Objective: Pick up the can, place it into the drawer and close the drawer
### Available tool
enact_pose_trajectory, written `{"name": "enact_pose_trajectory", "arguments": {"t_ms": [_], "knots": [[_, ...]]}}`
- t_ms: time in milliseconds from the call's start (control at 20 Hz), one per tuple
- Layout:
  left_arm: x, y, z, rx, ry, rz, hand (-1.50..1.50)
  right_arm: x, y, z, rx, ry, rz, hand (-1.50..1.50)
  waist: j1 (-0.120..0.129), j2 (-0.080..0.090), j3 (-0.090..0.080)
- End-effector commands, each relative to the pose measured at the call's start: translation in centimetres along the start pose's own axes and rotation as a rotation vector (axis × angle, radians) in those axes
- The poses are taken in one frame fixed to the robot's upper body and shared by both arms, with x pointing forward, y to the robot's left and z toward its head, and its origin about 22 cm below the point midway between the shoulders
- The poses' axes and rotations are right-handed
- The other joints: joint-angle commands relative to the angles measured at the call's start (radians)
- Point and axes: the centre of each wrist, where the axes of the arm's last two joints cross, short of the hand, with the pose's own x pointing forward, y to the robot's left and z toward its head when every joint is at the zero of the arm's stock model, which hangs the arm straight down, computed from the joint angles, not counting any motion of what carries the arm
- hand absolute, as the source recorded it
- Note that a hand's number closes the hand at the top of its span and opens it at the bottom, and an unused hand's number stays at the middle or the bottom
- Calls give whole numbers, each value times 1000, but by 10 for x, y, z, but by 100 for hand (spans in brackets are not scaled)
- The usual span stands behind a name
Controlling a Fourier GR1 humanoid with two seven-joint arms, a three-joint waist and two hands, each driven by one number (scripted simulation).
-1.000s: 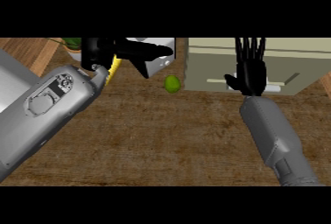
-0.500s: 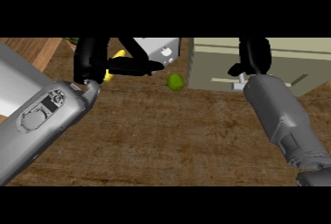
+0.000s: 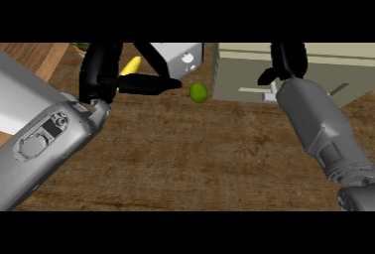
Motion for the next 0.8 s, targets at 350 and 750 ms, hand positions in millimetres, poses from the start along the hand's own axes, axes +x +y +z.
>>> {"name": "enact_pose_trajectory", "arguments": {"t_ms": [350, 750], "knots": [[-20, 17, 12, 26, 19, -5, -150, 49, -15, -27, -118, 34, -470, -150, 3, -6, 0], [-32, 38, 16, 41, 25, -7, -150, 55, -27, -40, -111, 116, -765, -150, -22, -12, -3]]}}
